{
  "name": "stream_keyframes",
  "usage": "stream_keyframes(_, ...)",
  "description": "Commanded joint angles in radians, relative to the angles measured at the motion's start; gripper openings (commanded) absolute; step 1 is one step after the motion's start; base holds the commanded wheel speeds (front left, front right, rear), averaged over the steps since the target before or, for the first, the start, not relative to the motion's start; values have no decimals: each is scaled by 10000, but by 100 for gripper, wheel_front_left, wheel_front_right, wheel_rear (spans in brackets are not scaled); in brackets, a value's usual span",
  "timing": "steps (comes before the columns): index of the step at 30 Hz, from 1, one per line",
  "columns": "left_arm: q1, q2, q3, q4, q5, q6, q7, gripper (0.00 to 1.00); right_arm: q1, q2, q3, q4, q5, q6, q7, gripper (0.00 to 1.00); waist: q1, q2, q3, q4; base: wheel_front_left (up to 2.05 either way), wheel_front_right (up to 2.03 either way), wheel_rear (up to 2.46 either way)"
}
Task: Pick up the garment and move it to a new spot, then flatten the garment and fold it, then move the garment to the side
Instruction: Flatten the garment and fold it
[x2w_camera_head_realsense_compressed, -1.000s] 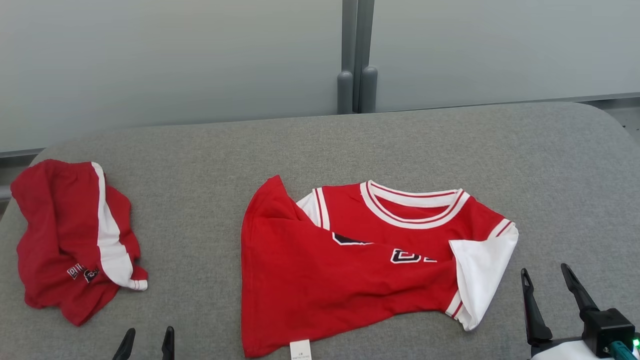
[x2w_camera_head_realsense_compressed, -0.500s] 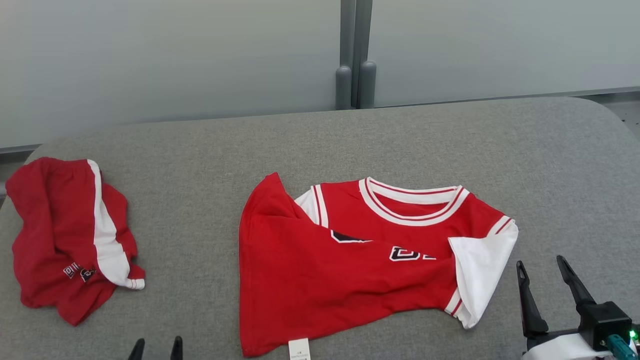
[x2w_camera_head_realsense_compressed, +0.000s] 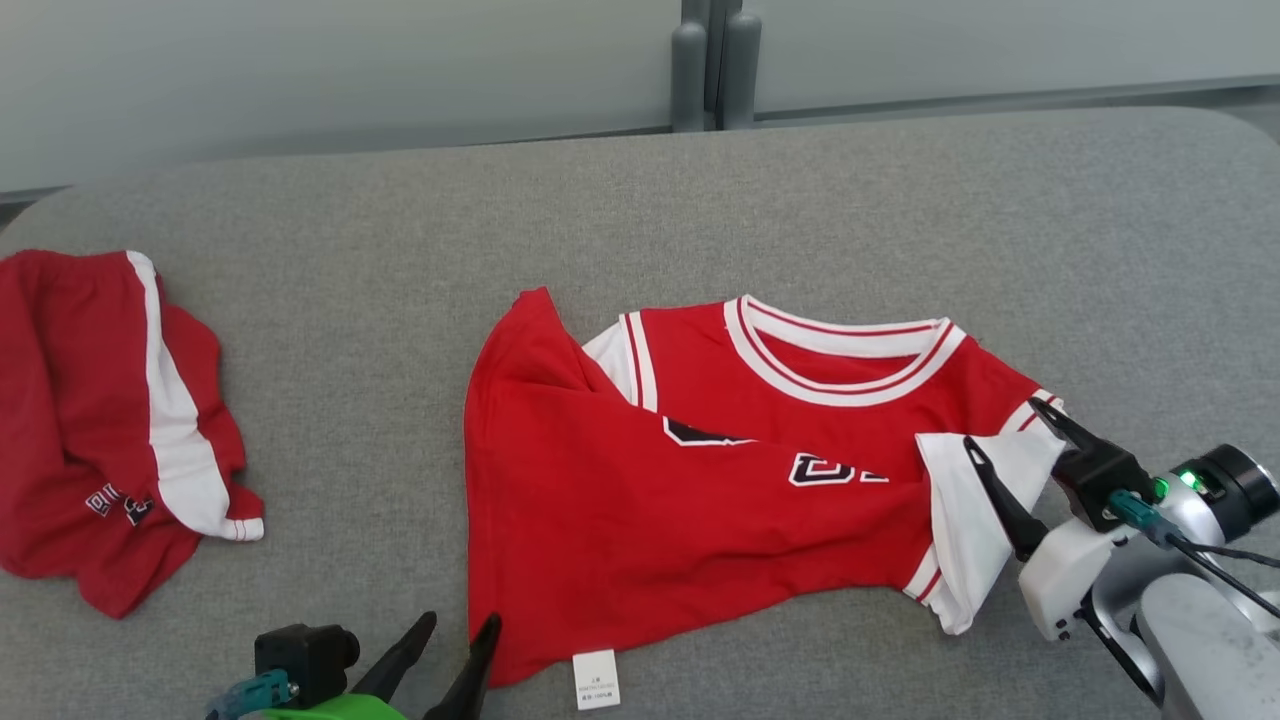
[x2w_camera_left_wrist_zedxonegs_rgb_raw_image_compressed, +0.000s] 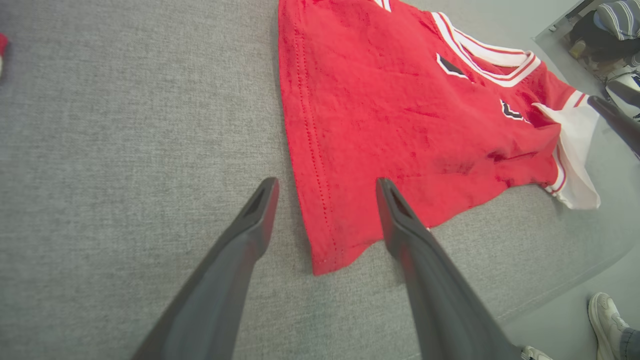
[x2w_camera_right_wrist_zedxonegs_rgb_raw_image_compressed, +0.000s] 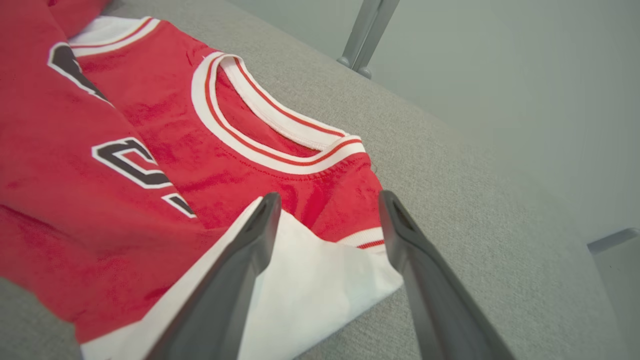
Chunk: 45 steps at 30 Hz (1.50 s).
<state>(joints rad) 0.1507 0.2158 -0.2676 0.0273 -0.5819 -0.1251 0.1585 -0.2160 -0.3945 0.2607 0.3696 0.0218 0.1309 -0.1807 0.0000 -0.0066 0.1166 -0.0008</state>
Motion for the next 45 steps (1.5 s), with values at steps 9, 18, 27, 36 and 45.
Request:
stream_keyframes(9,-481,24,-371,-514,-537,121,1333,100,-1882,-1330,3146,764,2029,-3,1633,100,0,66,1191,154,0,0,0)
stream_keyframes(18,-417,183,-488,-490,-500,332,1814,100,-2629,-2276,4873,80,3559,-1,2431,100,0,66,1243,32,0,0,0)
stream_keyframes(27,-57,314,-620,-836,-491,574,2132,100,-2791,-2963,5337,-504,4464,-3,2773,0,0,66,1175,-61,0,0,0)
stream_keyframes(36,167,416,-363,-1322,-641,913,2256,100,-2642,-3063,5100,-663,4703,-1,2630,0,0,66,1093,-70,0,0,0)
stream_keyframes(45,-154,526,-447,-1040,-581,1016,2550,100,-2681,-3108,4676,-953,4533,-1,2560,0,0,66,1296,-135,0,0,0)
